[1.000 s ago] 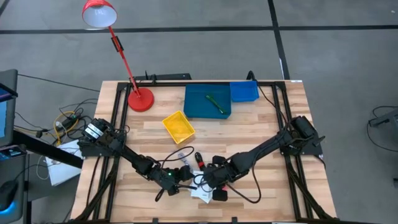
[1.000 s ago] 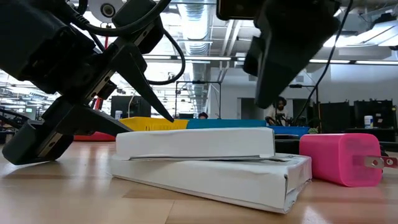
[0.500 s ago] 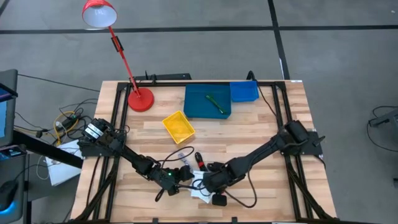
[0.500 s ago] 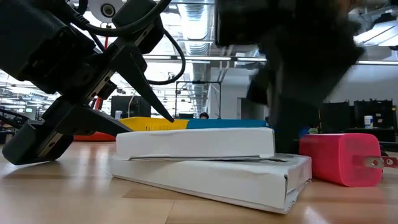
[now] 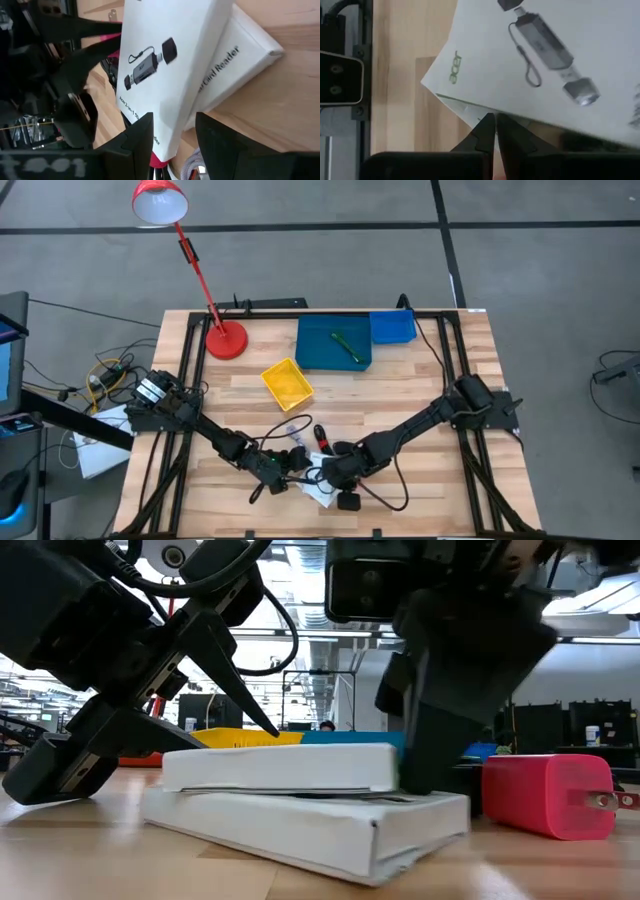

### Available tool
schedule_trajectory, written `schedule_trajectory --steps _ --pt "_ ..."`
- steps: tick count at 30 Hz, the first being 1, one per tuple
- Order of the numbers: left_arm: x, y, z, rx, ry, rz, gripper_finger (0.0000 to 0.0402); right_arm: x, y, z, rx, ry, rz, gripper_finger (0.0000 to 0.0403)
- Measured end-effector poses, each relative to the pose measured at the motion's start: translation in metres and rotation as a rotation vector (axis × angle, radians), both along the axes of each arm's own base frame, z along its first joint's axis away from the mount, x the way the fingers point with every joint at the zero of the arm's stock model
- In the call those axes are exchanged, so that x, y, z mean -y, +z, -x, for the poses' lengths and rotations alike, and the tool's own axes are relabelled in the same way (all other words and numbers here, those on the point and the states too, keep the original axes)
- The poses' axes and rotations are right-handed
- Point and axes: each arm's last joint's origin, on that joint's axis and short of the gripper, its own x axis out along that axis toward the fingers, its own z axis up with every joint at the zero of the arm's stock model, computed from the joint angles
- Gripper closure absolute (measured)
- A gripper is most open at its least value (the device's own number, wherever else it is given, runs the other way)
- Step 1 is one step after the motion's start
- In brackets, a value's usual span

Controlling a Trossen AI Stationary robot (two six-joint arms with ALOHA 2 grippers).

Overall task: Pick and place items into bin
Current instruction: Put the top white card reader box into the yellow bin

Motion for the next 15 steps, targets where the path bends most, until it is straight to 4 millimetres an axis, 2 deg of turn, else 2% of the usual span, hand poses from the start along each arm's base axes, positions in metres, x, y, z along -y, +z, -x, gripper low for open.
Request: schedule_trajectory --steps 15 --pt "0.001 0.0 0.0 -0.009 -0.029 0.022 0.0264 0.016 0.001 -0.01 0.041 -0.001 0.0 0.0386"
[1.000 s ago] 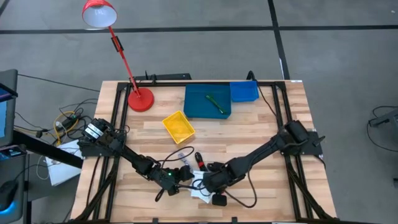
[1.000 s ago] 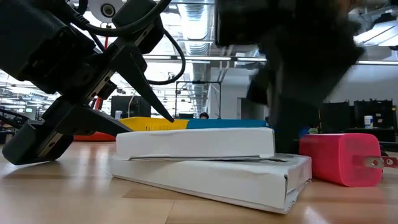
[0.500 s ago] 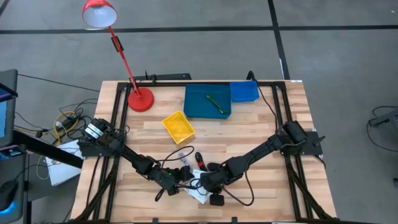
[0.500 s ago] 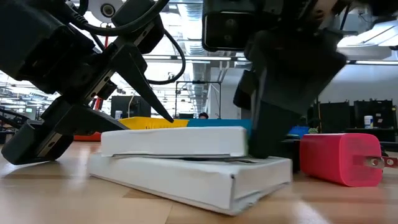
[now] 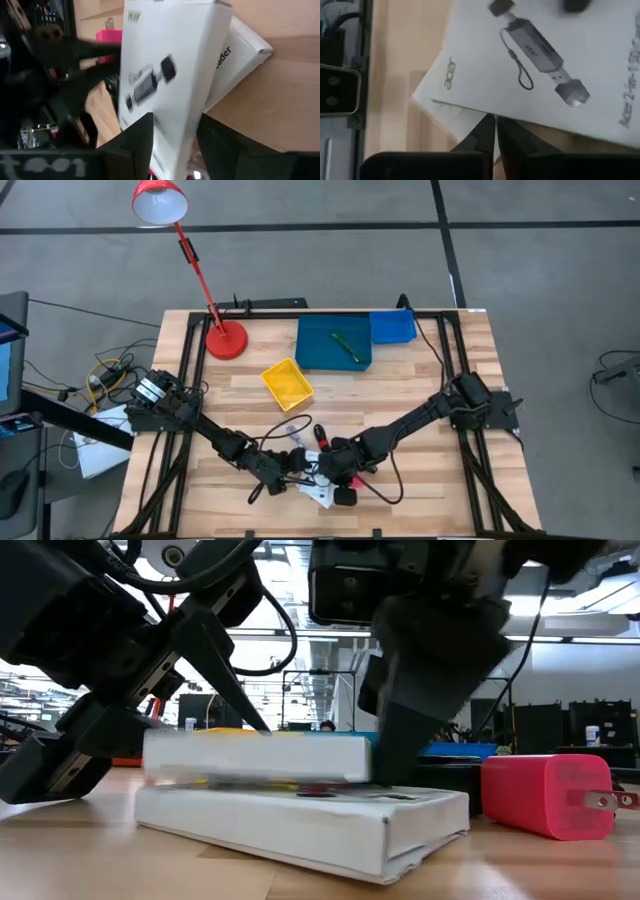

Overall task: Pick and place items into bin
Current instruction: Put the top white card reader box into the yellow bin

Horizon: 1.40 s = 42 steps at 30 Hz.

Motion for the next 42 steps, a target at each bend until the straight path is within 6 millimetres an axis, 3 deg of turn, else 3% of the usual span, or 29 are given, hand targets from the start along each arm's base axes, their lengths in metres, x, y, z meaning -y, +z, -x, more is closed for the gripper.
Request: schedule_trajectory --steps 13,17,23,33,42 --pt "0.001 0.001 0.0 0.004 -0.016 0.011 0.0266 0.001 0.007 -0.005 0.016 0.015 -0.001 0.0386" --pt "0.002 0.001 0.001 0.005 -0.021 0.006 0.0297 0.002 0.006 -0.005 0.01 0.015 0.002 0.0386" --pt "0.009 0.001 0.004 0.037 -0.015 -0.05 0.0381 0.0 0.006 -0.003 0.004 0.016 0.013 0.0386" --pt "0.02 0.004 0.01 0.097 0.005 -0.084 0.0382 -0.005 0.007 -0.002 0.019 0.018 0.011 0.0386" --pt "0.028 0.009 0.016 0.18 0.069 -0.129 0.0382 -0.019 0.044 -0.003 0.057 0.052 0.0 0.0386"
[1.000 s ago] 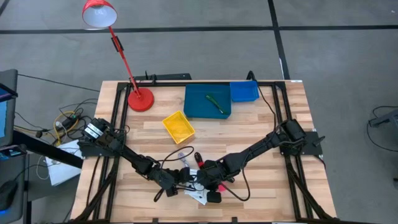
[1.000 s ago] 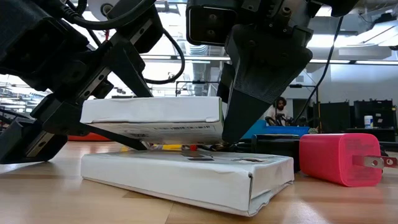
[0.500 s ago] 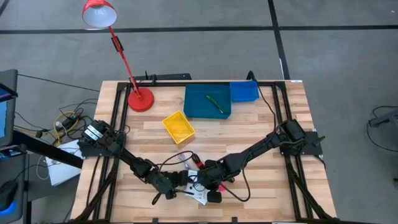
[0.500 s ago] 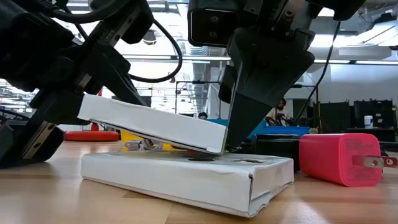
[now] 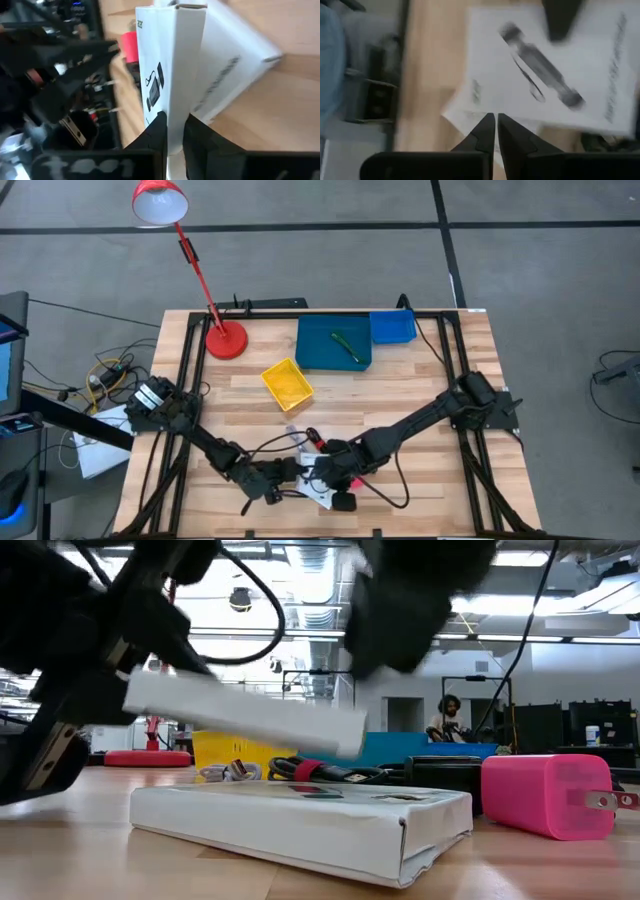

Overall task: Pick and place items into bin
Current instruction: Put the top white card reader box into the yellow bin

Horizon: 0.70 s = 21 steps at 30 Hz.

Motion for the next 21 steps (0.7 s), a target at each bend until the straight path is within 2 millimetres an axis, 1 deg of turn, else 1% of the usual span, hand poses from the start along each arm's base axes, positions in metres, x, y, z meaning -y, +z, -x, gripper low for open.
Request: schedule_trajectory --steps 6,10,12,14,16,19,21 --pt "0.004 0.011 0.0 0.127 0.098 -0.052 0.0382 -0.003 0.021 0.003 -0.045 0.025 0.036 0.0386" --pt "-0.001 0.02 0.0 0.18 0.209 -0.094 0.0382 0.0 0.031 0.007 -0.112 0.023 0.073 0.0386" --pt "-0.006 0.029 0.0 0.209 0.297 -0.112 0.0382 0.002 0.034 0.011 -0.163 0.025 0.094 0.0386" --pt "-0.012 0.04 0.0 0.233 0.376 -0.125 0.0382 0.003 0.033 0.015 -0.216 0.032 0.12 0.0386" --pt "-0.02 0.044 0.004 0.223 0.423 -0.143 0.0382 0.004 0.035 0.019 -0.257 0.035 0.137 0.0386" --pt "-0.035 0.057 0.01 0.219 0.486 -0.105 0.0382 0.007 0.038 0.024 -0.316 0.034 0.167 0.0386" --pt "-0.047 0.061 0.016 0.2 0.531 -0.088 0.0382 0.008 0.038 0.026 -0.334 0.032 0.178 0.0386"
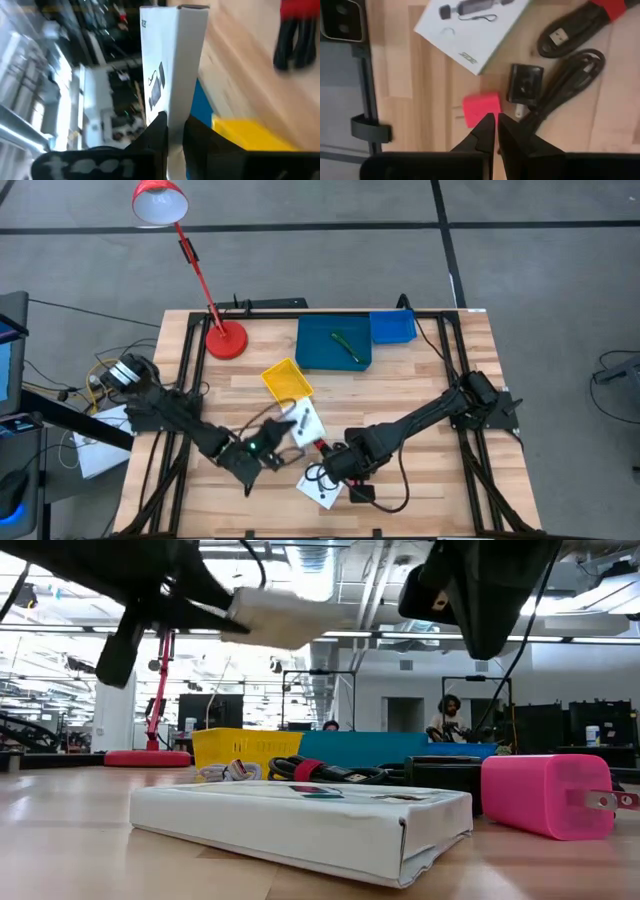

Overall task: Pick and place items into bin
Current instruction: Put the top white card reader box into the yellow bin

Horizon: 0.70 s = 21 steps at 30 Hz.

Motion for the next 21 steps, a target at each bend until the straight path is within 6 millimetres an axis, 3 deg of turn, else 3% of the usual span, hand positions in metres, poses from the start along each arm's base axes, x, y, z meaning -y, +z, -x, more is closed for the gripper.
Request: schedule_trajectory --steps 10,21 --pt "-0.067 0.003 0.026 -0.127 0.237 0.06 0.0382 0.001 0.0 0.002 -0.019 -0.001 0.012 0.0386" --pt "-0.11 -0.003 0.017 -0.25 0.338 0.102 0.0381 0.001 0.0 0.001 -0.004 -0.035 0.024 0.0386"
